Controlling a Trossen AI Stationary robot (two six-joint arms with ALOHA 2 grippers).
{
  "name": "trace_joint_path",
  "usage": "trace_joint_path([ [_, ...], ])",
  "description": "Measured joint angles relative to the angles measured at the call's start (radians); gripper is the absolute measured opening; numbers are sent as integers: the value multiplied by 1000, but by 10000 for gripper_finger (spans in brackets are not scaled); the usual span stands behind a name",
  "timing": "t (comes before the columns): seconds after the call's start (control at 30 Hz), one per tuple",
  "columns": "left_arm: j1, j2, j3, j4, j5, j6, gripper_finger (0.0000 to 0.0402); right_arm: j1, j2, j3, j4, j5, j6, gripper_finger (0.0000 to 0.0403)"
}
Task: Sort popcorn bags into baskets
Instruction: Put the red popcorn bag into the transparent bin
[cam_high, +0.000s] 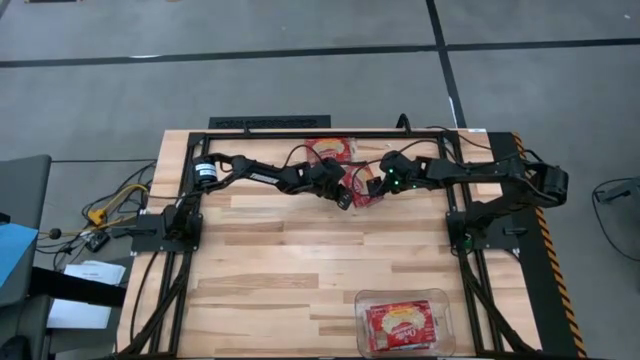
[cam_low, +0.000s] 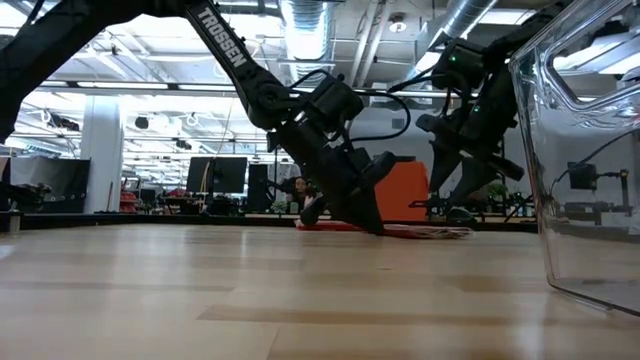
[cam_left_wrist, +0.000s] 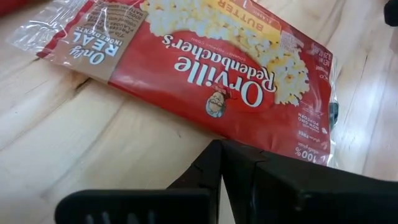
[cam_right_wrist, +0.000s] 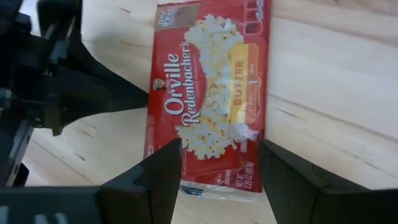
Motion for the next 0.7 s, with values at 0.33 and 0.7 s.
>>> trace_joint_path([
  [0.33, -13, -74, 0, 13, 39, 9, 0, -57, 18, 1, 26, -23, -52, 230],
  [0.7, 10, -30, -2, 76, -57, 83, 0, -60, 19, 0, 45, -26, -52, 230],
])
